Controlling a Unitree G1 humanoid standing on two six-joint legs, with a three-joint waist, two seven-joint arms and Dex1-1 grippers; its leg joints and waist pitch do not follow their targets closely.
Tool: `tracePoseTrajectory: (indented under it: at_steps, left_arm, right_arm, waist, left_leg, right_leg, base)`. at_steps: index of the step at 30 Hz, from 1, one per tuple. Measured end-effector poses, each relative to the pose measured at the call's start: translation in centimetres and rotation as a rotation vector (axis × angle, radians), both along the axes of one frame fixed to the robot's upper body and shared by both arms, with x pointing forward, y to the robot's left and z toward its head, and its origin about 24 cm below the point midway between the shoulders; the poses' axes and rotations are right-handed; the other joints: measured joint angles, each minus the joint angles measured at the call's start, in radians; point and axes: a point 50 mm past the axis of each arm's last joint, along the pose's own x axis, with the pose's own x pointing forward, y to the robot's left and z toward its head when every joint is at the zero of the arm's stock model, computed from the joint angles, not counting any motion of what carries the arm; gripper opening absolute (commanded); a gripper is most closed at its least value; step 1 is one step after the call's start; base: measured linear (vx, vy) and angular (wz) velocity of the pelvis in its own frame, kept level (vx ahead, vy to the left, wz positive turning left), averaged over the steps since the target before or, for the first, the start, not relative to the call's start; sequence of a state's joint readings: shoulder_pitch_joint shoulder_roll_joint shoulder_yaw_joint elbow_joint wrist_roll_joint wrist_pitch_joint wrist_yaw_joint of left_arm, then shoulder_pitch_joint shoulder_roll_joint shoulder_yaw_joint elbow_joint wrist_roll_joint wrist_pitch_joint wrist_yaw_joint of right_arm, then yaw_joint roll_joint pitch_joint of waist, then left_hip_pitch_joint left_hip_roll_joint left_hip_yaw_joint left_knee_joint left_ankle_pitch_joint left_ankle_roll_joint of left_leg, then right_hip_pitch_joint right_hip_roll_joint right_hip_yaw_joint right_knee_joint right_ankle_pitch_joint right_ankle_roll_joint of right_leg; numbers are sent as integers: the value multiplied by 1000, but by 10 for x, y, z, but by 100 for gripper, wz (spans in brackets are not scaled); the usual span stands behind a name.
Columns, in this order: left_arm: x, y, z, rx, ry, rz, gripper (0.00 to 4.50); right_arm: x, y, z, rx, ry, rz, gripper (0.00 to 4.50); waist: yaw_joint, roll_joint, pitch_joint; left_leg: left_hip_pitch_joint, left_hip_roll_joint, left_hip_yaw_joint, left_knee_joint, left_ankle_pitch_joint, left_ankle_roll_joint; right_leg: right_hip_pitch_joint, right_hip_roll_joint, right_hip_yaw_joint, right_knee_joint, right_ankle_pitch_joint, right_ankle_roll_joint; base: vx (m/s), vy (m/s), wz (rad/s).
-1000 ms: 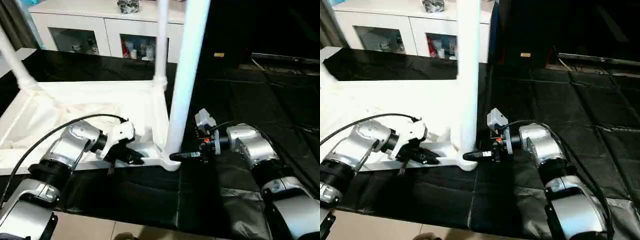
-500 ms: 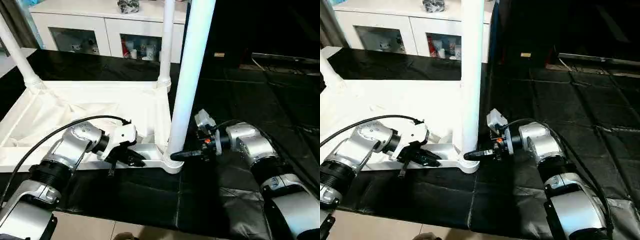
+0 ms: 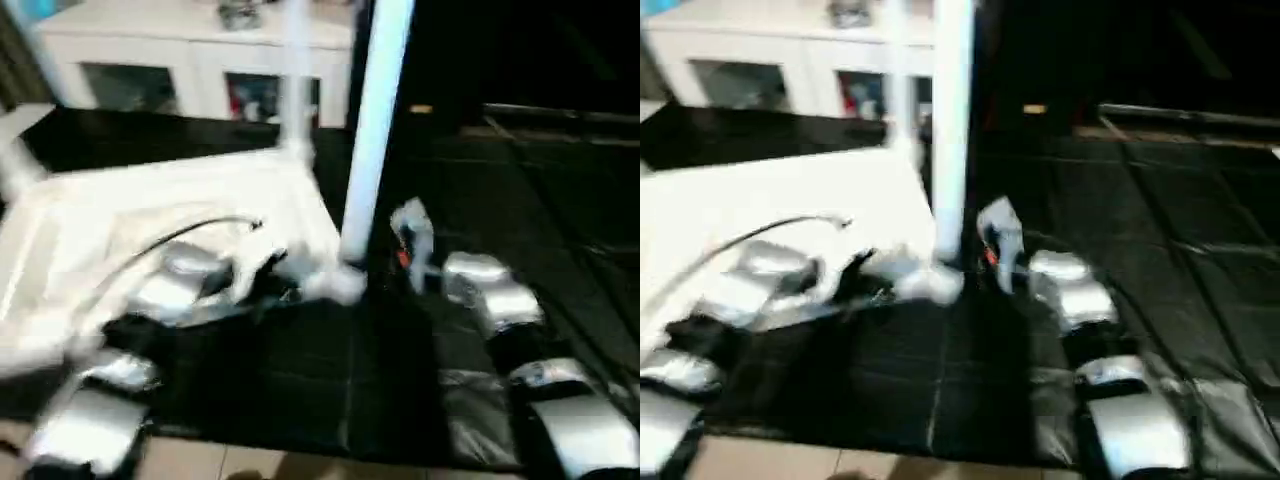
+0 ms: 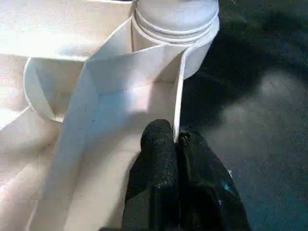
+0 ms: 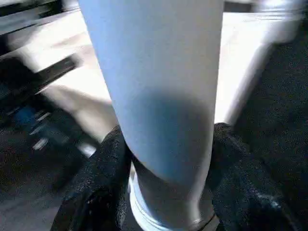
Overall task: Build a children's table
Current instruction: Rotate leg to tighten
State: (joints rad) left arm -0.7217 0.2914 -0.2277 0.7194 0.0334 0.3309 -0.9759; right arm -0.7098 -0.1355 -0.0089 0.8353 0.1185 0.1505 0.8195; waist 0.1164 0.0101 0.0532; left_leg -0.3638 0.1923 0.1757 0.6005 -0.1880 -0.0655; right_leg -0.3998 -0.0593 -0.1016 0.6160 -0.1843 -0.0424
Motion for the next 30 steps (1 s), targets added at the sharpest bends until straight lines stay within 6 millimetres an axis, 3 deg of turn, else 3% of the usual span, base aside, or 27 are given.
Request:
tracePoseTrajectory:
  at_steps: [7,8,14,22,23,30]
  left_arm:
    - [8,-22,-2,-20,-34,132,0]
    - [9,-22,-1,-20,-37,134,0]
    - [9,-22,0,-18,-45,125,0]
    - [4,-7,0,3,-85,49,0]
    - [3,-6,0,5,-86,35,0]
    - [-2,6,1,20,-82,-79,0]
  right_arm:
    - [12,9,5,-61,-31,-223,200]
    - [12,9,5,-62,-42,-227,252]
    - [9,11,4,-39,-60,-223,316]
    - [1,4,5,-43,-92,-77,371]
    - [0,1,6,-49,-92,-51,395]
    - [-7,-16,9,-69,-80,145,445]
  waist:
    - [-4,1,0]
    - [-4,1,0]
    - [-4,1,0]
    - [-11,1,0]
    - [-11,1,0]
    - [-4,1,0]
  left_leg:
    - [0,0,0,-1,0,0]
    - [-1,0,0,-2,0,0]
    - [-2,0,0,-3,0,1]
    - [-3,0,0,-6,0,1]
    - [-3,0,0,-6,0,1]
    - [-3,0,0,-5,0,1]
  right_leg:
    - [0,0,0,-2,0,-1]
    - [0,0,0,-3,0,-1]
    - [-1,0,0,-4,0,-1]
    - [-3,0,0,-4,0,-1]
    - [-3,0,0,-4,0,-1]
    - [-3,0,0,-4,0,-1]
  base:
    - [0,0,0]
    - [0,0,0]
    - [0,0,0]
    - [0,0,0]
    - [0,0,0]
    - [0,0,0]
